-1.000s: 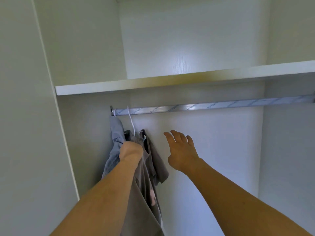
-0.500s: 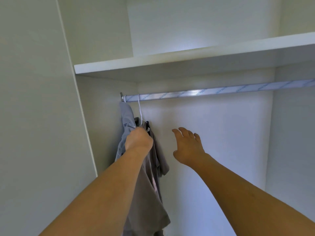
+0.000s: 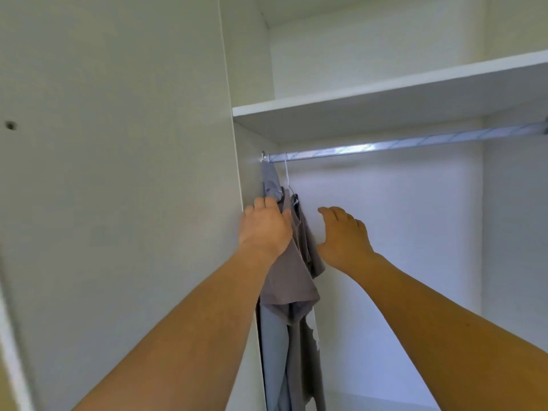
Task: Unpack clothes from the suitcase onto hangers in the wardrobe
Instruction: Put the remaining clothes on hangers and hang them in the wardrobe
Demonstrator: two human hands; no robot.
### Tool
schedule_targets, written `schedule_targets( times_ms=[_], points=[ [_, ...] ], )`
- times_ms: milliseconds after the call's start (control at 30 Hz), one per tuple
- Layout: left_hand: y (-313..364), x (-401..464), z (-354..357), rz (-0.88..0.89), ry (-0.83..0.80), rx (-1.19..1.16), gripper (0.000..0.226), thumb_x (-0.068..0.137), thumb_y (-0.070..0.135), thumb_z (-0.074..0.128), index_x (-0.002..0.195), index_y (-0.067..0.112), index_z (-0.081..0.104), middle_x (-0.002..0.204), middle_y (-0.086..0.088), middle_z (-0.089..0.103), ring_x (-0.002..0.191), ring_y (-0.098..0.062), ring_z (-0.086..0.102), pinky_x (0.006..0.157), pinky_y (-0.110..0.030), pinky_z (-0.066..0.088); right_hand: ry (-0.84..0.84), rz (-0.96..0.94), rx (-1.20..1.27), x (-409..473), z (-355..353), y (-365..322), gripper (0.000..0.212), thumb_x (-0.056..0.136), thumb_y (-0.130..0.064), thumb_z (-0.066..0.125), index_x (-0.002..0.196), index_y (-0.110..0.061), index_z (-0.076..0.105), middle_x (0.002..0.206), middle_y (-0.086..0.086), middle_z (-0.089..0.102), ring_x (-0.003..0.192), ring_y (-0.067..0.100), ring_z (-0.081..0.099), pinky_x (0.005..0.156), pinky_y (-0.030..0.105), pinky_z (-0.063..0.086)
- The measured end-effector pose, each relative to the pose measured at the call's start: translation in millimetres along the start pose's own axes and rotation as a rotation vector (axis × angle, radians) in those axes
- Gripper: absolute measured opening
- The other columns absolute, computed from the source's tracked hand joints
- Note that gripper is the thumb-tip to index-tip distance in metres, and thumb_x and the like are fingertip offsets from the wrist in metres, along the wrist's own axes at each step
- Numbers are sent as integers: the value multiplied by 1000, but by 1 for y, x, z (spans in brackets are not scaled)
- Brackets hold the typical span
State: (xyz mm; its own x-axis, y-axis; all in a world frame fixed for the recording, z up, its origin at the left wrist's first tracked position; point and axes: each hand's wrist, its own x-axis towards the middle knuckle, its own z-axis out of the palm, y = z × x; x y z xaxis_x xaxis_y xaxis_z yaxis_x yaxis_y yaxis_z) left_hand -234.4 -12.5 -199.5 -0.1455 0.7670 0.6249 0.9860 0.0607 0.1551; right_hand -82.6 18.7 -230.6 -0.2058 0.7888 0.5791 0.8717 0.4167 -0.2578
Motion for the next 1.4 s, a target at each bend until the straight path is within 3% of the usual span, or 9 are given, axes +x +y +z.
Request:
schedule_targets(
  times_ms=[200, 433, 633, 767, 900, 1067, 1400],
  points=[
    [-14, -97, -125, 72, 173, 71, 47, 102, 36, 32, 136, 5, 39, 135, -15, 44, 123, -35, 43, 108, -41, 29, 156, -111, 76, -92, -85, -79, 71, 84, -20, 66, 146, -17, 33, 147, 7, 39, 133, 27, 40, 110, 41, 34],
    [-69, -197, -248, 218, 469, 269, 59, 96, 42, 30, 142, 6, 38, 146, -13, 38, 135, -33, 32, 119, -49, 12, 261, -283, 214, -175, -144, -189, 76, 78, -17, 63, 147, -17, 30, 146, 5, 38, 134, 27, 37, 112, 42, 30],
    [-140, -258, -330, 84, 525, 357, 63, 95, 45, 24, 146, 8, 33, 150, -13, 35, 138, -33, 29, 120, -49, 10, 405, -373, 264, -220, -165, -287, 79, 83, -13, 57, 152, -19, 20, 159, 5, 17, 147, 23, 12, 120, 38, 7],
    [-194, -292, -357, 6, 490, 371, 59, 100, 41, 32, 149, 9, 27, 153, -12, 30, 139, -32, 27, 120, -47, 10, 444, -482, 292, -244, -151, -349, 78, 81, -12, 58, 151, -18, 25, 157, 5, 20, 146, 25, 14, 121, 40, 8],
    [-251, -319, -357, -74, 397, 343, 59, 101, 41, 34, 150, 10, 25, 152, -12, 30, 137, -32, 28, 118, -46, 16, 341, -550, 293, -260, -114, -403, 78, 79, -13, 58, 150, -18, 27, 156, 5, 23, 146, 24, 17, 121, 43, 11],
    [-340, -340, -321, -192, 208, 279, 59, 101, 43, 31, 151, 13, 21, 153, -10, 28, 139, -32, 27, 117, -45, 19, 93, -523, 312, -262, -36, -452, 78, 83, -18, 59, 151, -20, 21, 157, 2, 19, 145, 21, 16, 121, 39, 7],
    [-489, -369, -134, -417, -194, 173, 61, 101, 45, 31, 152, 14, 17, 155, -10, 24, 140, -32, 26, 116, -45, 20, -386, -430, 304, -259, 207, -469, 75, 85, -24, 60, 150, -19, 23, 153, 2, 26, 141, 23, 27, 118, 37, 17]
  ],
)
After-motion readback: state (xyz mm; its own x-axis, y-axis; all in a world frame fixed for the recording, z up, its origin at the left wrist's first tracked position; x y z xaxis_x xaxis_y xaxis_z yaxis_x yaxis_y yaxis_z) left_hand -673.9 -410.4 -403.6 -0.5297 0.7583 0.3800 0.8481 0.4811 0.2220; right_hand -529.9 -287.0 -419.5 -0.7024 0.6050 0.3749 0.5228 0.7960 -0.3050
